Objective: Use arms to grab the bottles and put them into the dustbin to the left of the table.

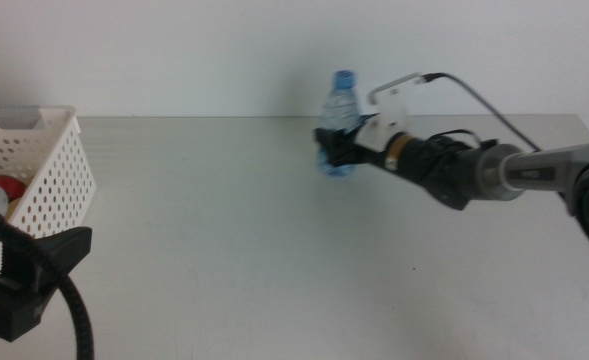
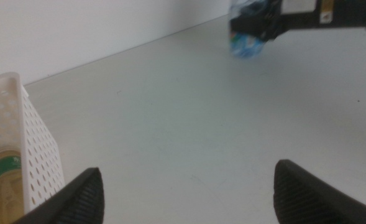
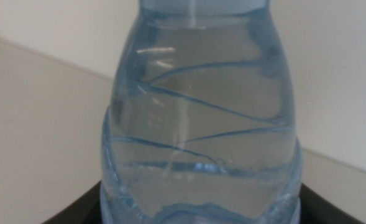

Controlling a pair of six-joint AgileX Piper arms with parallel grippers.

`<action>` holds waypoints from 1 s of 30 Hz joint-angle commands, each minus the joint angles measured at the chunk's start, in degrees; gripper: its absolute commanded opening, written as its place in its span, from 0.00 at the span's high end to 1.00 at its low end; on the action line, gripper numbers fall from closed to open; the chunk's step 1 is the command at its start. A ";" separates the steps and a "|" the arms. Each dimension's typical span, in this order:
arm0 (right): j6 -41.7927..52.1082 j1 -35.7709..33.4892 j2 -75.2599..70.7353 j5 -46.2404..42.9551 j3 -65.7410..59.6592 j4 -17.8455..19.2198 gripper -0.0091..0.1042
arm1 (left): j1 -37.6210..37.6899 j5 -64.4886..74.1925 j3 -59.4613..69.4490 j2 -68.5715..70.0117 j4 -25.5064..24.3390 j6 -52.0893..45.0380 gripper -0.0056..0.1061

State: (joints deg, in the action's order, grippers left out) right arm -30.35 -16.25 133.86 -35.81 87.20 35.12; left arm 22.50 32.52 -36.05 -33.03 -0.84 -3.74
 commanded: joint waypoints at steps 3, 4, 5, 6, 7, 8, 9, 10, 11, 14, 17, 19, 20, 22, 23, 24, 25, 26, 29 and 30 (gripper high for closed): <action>-0.15 -7.45 -5.05 -7.12 2.06 0.59 0.93 | 0.41 -4.13 -1.40 -0.03 0.04 0.90 0.11; 1.17 -8.74 -4.98 -6.99 2.06 0.59 0.93 | 0.41 -4.13 -1.40 -0.03 0.04 0.90 0.11; 3.03 -10.26 -4.69 -6.86 2.06 0.59 0.93 | 0.41 -4.13 -1.40 -0.03 0.04 0.90 0.11; 5.10 -11.58 -4.37 -6.97 2.06 0.53 0.93 | 0.41 -4.13 -1.40 -0.03 0.04 0.90 0.11; 6.59 -12.69 -3.94 -6.97 2.06 0.46 0.93 | 0.41 -4.13 -1.40 -0.03 0.04 0.90 0.11; 8.23 -13.59 -3.51 -6.97 2.06 0.08 0.93 | 0.41 -4.13 -1.40 -0.03 0.04 0.90 0.11; 9.51 -14.29 -3.05 -6.97 2.06 -0.34 0.93 | 0.41 -4.13 -1.40 -0.03 0.04 0.90 0.11; 10.31 -14.78 -2.66 -6.97 2.06 -0.77 0.93 | 0.41 -4.13 -1.40 -0.03 0.04 0.90 0.11; 11.19 -15.22 -2.27 -6.97 2.06 -1.15 0.93 | 0.41 -4.13 -1.40 -0.03 0.04 0.90 0.11; 11.92 -15.91 -2.10 -6.97 2.06 -2.05 0.91 | 0.41 -4.13 -1.40 -0.03 0.04 0.90 0.11; 11.92 -15.91 -2.10 -7.10 2.06 -2.88 0.84 | 0.41 -4.13 -1.40 -0.03 0.04 0.90 0.11; 11.15 -15.91 -2.10 -7.10 2.06 -2.89 0.77 | 0.41 -4.13 -1.40 -0.03 0.04 0.90 0.11; 10.11 -15.91 -2.10 -7.04 2.06 -2.83 0.71 | 0.41 -4.13 -1.40 -0.03 0.04 0.90 0.11; 7.26 -15.91 -2.10 -6.99 2.06 -2.42 0.60 | 0.41 -4.13 -1.40 -0.03 0.04 0.90 0.11; 6.04 -15.85 -2.10 -6.99 2.00 -2.07 0.53 | 0.41 -4.13 -1.40 -0.03 0.04 0.90 0.11; 5.15 -15.79 -2.29 -6.93 2.00 -1.52 0.45 | 0.41 -4.13 -1.40 -0.03 0.04 0.90 0.11; 4.51 -15.79 -2.48 -6.71 1.96 -0.84 0.40 | 0.41 -4.13 -1.40 -0.03 0.04 0.90 0.11; 3.60 -15.66 -3.01 -5.88 1.88 0.28 0.35 | 0.41 -4.13 -1.40 -0.03 0.04 0.90 0.11; 0.36 -15.13 -6.19 -1.91 0.26 3.52 0.28 | 0.41 -4.13 -1.40 -0.03 0.04 0.90 0.11; -1.11 -14.84 -7.73 -0.52 -0.96 4.28 0.28 | 0.41 -4.13 -1.40 -0.03 0.04 0.90 0.11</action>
State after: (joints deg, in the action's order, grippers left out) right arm -29.58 -31.84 132.58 -34.51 85.81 38.39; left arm 22.50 32.52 -36.05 -33.03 -0.84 -3.74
